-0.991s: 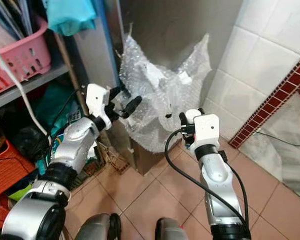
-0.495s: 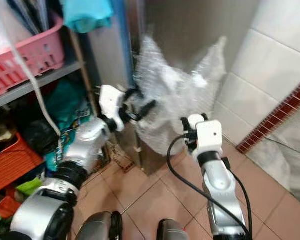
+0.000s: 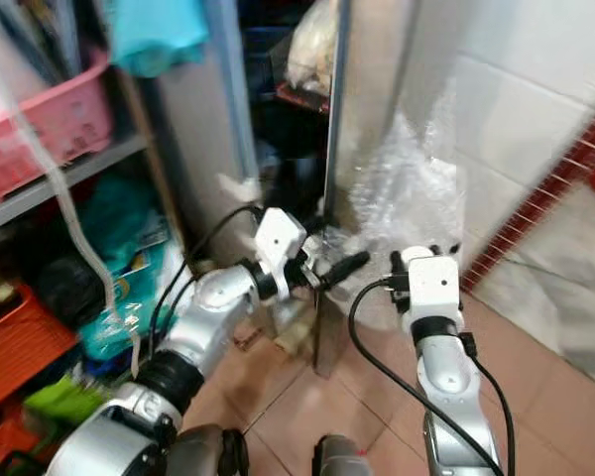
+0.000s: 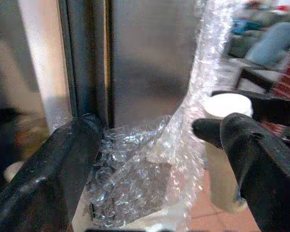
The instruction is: Restocking fridge
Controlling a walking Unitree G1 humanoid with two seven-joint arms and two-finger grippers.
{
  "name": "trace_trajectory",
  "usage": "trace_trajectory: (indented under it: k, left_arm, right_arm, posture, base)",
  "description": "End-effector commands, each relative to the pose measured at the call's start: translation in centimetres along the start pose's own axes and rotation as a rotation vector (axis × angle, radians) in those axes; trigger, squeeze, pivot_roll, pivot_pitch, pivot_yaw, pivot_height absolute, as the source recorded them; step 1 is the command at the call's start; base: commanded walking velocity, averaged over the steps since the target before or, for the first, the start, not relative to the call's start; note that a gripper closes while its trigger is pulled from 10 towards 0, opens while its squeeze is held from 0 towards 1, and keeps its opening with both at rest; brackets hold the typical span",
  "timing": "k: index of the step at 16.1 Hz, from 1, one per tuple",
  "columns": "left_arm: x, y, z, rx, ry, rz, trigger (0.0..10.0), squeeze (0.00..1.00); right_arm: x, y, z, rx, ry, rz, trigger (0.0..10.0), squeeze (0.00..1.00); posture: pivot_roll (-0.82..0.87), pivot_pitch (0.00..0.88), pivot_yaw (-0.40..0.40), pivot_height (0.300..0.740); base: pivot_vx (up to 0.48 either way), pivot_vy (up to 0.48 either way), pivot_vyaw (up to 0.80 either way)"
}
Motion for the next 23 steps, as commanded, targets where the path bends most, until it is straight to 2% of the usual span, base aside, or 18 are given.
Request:
trace_trajectory:
  k: [1,5,8,16,23]
  left_arm:
    - [-0.1,0.4,0.1,-0.015,-0.015,0.001,10.0,0.0]
    - [-0.2,0.1,-0.1,-0.003,-0.012,0.002,10.0,0.0]
    - [-0.2,0.2,0.0,-0.003,-0.013,-0.001,10.0,0.0]
    - [-0.3,-0.1,0.2,-0.001,-0.027,0.011,10.0,0.0]
    - [-0.3,-1.1,0.1,0.044,-0.039,0.034,10.0,0.0]
  right_arm:
    - [1.0,1.0,0.0,-0.047,0.029,-0.027,10.0,0.0]
    - [0.7,2.0,0.0,-0.12,0.0,-0.078,10.0,0.0]
    - [0.6,2.0,-0.1,-0.124,-0.007,-0.069,10.0,0.0]
    - [0.5,1.7,-0.1,-0.136,-0.019,-0.06,10.0,0.0]
    - [0.7,1.5,0.3,-0.137,-0.015,-0.062,10.0,0.0]
  posture:
    - [-0.05,0.083,0.016,0.74]
    - [-0.05,0.081,0.015,0.74]
    - [-0.06,0.084,0.023,0.74]
    - [-0.05,0.081,0.031,0.74]
    - [-0.05,0.074,0.035,0.74]
  base:
    - [0.277,0.0,-0.8]
    - [0.364,0.0,-0.79]
    - [0.427,0.0,-0.51]
    - [0.437,0.0,0.0]
    - [0.427,0.0,0.0]
Point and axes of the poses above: a point about 5 cm out from each wrist's last joint towards the gripper, its own z axis pointing out of the wrist towards the gripper, its own x axis along the axis of the wrist's last joint, y = z × x, the point moved 5 cm from there along z, pointing out of the wrist towards the gripper, and after that the axes turned 7 degrees about -z, right-handed, at the moved point
